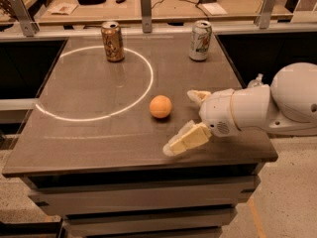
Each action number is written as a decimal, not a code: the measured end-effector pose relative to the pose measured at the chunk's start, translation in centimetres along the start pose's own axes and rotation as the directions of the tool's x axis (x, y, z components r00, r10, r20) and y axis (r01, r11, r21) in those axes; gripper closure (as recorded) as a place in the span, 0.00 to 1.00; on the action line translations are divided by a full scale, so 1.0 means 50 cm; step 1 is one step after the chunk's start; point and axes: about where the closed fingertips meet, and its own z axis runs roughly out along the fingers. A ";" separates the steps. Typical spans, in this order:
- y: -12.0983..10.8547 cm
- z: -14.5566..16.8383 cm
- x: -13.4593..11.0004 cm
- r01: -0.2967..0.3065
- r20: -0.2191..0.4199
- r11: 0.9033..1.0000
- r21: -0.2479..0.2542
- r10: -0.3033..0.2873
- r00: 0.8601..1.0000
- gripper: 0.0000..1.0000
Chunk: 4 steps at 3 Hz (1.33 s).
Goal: Move orange near 7up can
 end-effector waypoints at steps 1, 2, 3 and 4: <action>-0.045 0.024 0.000 0.023 -0.002 1.000 0.000 -0.023 1.000 0.00; -0.068 0.046 0.001 -0.007 -0.053 1.000 -0.005 0.007 0.999 0.00; -0.076 0.071 0.005 -0.085 -0.113 0.996 -0.019 0.082 0.990 0.00; -0.081 0.090 0.003 -0.151 -0.156 0.988 -0.031 0.145 0.977 0.00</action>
Offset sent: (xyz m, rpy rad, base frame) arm 0.0595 0.0059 -0.0206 -0.0700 0.1426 -0.0684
